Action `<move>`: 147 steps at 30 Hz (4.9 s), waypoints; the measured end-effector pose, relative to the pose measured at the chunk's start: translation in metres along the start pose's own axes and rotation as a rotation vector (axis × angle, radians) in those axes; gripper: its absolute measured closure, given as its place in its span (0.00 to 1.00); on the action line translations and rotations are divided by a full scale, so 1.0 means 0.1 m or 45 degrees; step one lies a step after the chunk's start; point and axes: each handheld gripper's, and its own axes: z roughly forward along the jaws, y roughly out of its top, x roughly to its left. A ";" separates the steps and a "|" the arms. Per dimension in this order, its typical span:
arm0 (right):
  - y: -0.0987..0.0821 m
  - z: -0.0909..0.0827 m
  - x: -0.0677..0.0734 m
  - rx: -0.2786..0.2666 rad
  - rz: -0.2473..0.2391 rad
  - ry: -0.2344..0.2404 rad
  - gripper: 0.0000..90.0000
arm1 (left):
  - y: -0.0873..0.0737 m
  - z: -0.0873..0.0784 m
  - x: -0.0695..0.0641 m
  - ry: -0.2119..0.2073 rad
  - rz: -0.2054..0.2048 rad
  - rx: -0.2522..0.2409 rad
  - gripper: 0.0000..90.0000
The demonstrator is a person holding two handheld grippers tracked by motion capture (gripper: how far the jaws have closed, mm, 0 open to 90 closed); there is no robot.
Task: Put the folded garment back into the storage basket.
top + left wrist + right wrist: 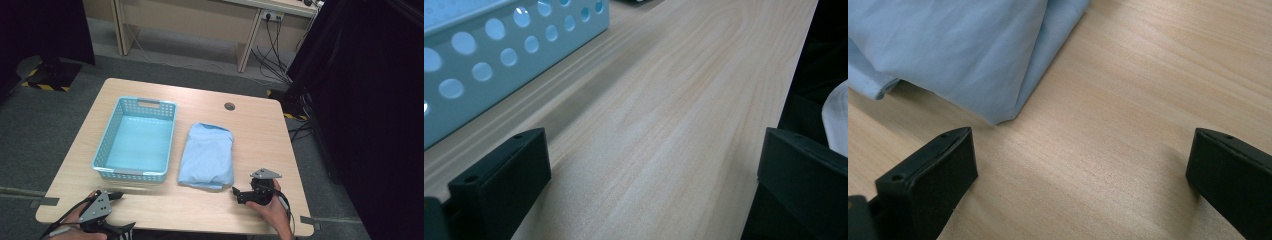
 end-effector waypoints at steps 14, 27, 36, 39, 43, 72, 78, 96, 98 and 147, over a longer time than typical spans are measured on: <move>0.00 0.00 0.00 -0.001 0.005 -0.001 0.01 | 0.00 0.00 0.00 0.000 0.000 0.001 0.00; 0.00 0.00 -0.01 -0.010 -0.002 0.026 0.01 | 0.00 0.00 0.00 0.000 0.000 0.000 0.00; 0.00 -0.03 -0.09 -0.077 0.165 0.166 0.01 | 0.00 0.00 0.00 0.000 0.001 0.001 0.00; 0.01 -0.03 -0.10 -0.099 0.214 0.250 0.02 | 0.00 0.00 0.00 0.000 0.001 0.002 0.00; 0.02 -0.04 -0.10 -0.121 0.245 0.304 0.02 | 0.00 0.00 0.00 0.000 0.001 0.001 0.00; 0.06 0.00 -0.10 -0.158 0.311 0.407 0.03 | 0.00 0.00 0.00 0.000 0.001 0.002 0.00; 0.09 0.00 -0.10 -0.165 0.300 0.407 0.03 | 0.00 0.00 0.00 0.000 0.001 0.002 0.00; 0.15 0.03 -0.08 -0.160 0.277 0.406 0.03 | 0.00 0.00 0.00 0.000 0.002 0.002 0.00; 0.16 0.03 -0.07 -0.160 0.277 0.406 0.03 | 0.00 0.00 0.00 0.000 0.001 0.002 0.00; 0.49 0.29 0.01 -0.167 0.286 0.484 0.03 | 0.00 0.00 0.00 -0.002 0.001 -0.003 0.00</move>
